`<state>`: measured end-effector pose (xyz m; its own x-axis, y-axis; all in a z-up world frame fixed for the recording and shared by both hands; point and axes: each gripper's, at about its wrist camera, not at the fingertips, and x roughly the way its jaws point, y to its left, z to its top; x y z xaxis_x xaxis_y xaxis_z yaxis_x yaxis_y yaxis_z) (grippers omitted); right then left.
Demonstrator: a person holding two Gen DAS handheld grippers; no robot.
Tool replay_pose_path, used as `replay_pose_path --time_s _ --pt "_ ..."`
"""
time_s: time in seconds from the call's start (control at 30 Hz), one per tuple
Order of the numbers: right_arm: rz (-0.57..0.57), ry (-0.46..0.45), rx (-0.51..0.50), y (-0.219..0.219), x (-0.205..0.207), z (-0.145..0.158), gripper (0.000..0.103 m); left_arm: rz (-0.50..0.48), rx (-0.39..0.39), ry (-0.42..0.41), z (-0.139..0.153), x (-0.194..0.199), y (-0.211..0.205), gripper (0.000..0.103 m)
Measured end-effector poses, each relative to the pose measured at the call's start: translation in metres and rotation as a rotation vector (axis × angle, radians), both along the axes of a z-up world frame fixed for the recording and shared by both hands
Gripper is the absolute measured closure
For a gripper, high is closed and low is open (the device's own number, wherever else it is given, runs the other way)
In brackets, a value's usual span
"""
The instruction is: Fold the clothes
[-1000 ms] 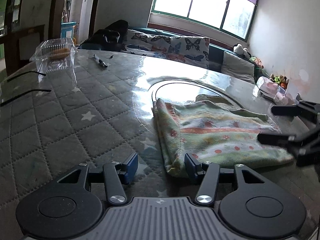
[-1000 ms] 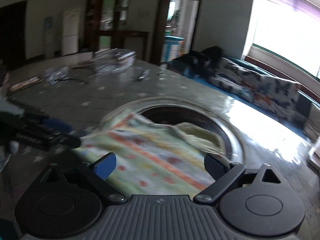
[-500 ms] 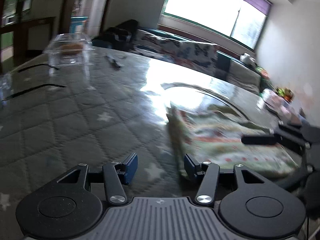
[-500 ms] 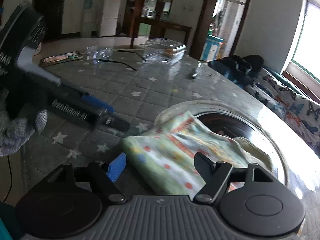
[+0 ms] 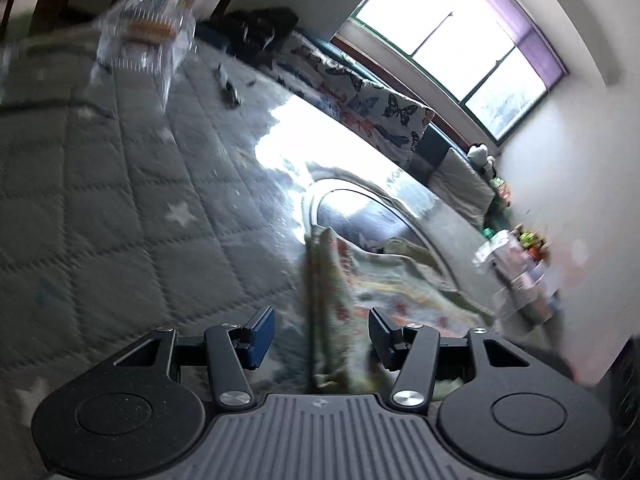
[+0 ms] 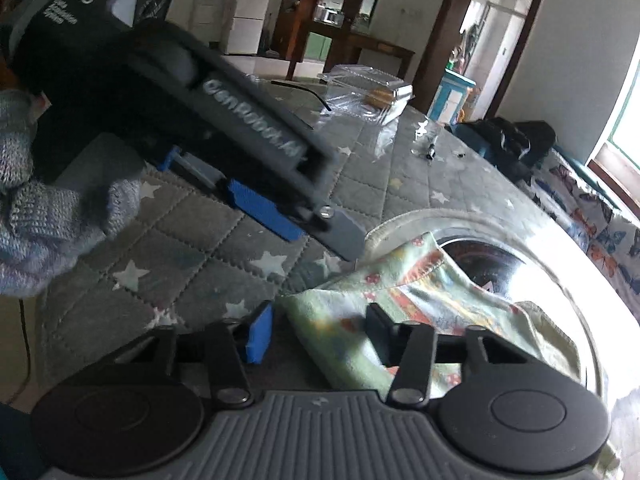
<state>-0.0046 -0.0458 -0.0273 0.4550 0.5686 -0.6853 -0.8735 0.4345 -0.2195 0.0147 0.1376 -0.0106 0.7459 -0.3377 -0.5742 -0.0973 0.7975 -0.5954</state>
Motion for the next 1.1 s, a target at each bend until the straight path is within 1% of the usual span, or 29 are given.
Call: replay_pose_path --time_s 0.07,0.1,0.2,0.4,0.63,0.7,0.77,0.8,0.83,0.87,0.97,1.07,1.1 --pt "-0.005 0.015 0.017 -0.002 0.002 0.001 0.072 0.005 -0.057 0.017 -0.003 0.006 0.000 0.047" --pt "-0.009 0.024 0.031 -0.004 0.003 0.003 0.078 0.006 -0.080 0.023 -0.004 0.009 -0.001 0.047" --pt "-0.028 0.055 0.078 -0.010 0.008 0.009 0.085 0.013 -0.124 0.046 -0.007 0.017 -0.003 0.045" --pt "-0.057 0.092 0.157 -0.022 0.014 0.021 0.089 0.017 -0.199 0.092 -0.013 0.035 -0.008 0.044" --pt "-0.084 0.121 0.220 -0.035 0.017 0.032 0.091 0.024 -0.253 0.130 -0.018 0.049 -0.014 0.046" --pt "-0.082 0.126 0.232 -0.038 0.018 0.033 0.091 0.023 -0.267 0.139 -0.021 0.053 -0.014 0.052" --pt "-0.079 0.130 0.235 -0.039 0.019 0.032 0.091 0.024 -0.282 0.157 -0.025 0.057 -0.014 0.067" --pt "-0.076 0.132 0.236 -0.040 0.019 0.032 0.091 0.025 -0.286 0.164 -0.027 0.058 -0.014 0.071" --pt "-0.074 0.132 0.235 -0.041 0.019 0.031 0.091 0.026 -0.287 0.169 -0.029 0.059 -0.015 0.080" --pt "-0.072 0.133 0.235 -0.041 0.019 0.031 0.091 0.026 -0.287 0.173 -0.030 0.059 -0.015 0.084" --pt "-0.075 0.150 0.239 -0.045 0.020 0.032 0.090 0.027 -0.291 0.174 -0.033 0.059 -0.013 0.088" --pt "-0.096 0.150 0.253 -0.054 0.021 0.035 0.081 0.022 -0.281 0.169 -0.032 0.057 -0.013 0.088" --pt "-0.111 0.146 0.257 -0.059 0.022 0.036 0.080 0.021 -0.276 0.168 -0.031 0.057 -0.013 0.088"
